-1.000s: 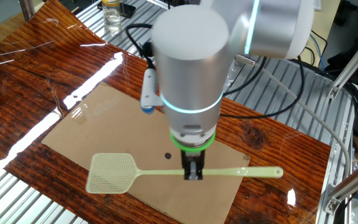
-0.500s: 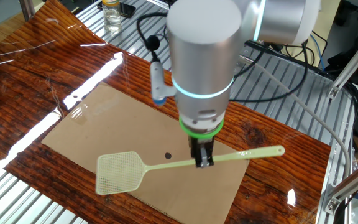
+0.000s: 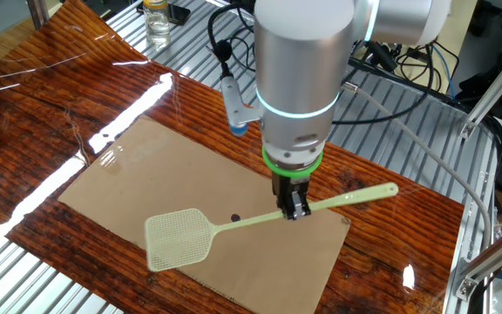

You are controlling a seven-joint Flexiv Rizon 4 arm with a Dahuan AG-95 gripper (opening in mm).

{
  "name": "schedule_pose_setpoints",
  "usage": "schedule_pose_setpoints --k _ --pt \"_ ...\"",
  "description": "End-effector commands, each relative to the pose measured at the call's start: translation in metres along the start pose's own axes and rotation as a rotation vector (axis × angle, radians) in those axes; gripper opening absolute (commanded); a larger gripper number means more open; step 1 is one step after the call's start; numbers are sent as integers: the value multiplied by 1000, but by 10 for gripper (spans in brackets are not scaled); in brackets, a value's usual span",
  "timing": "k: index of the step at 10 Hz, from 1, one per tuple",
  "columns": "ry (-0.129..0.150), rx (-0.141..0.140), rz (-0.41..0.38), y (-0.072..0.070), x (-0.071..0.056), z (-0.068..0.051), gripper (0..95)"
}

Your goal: Swat with a flyswatter

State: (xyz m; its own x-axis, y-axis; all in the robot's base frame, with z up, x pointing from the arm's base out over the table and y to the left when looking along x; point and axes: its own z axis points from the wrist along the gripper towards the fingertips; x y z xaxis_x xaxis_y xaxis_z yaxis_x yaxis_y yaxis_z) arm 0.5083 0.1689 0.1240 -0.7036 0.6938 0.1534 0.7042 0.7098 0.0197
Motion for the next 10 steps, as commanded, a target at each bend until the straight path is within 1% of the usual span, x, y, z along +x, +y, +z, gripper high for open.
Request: schedule_pose_setpoints --k 1,2,4,5,6,8,9,10 --pt "2 0 -26 -10 10 1 0" --pt "1 -2 -32 -18 17 3 0" --pt "2 -3 -34 -27 27 5 0" --pt "4 -2 -43 -34 34 6 0" --pt "3 -5 -44 -38 39 7 0" --pt "6 -9 -53 -43 49 5 0" --pt "11 -7 -55 -45 57 3 0" --pt "20 -15 -50 -49 64 2 0"
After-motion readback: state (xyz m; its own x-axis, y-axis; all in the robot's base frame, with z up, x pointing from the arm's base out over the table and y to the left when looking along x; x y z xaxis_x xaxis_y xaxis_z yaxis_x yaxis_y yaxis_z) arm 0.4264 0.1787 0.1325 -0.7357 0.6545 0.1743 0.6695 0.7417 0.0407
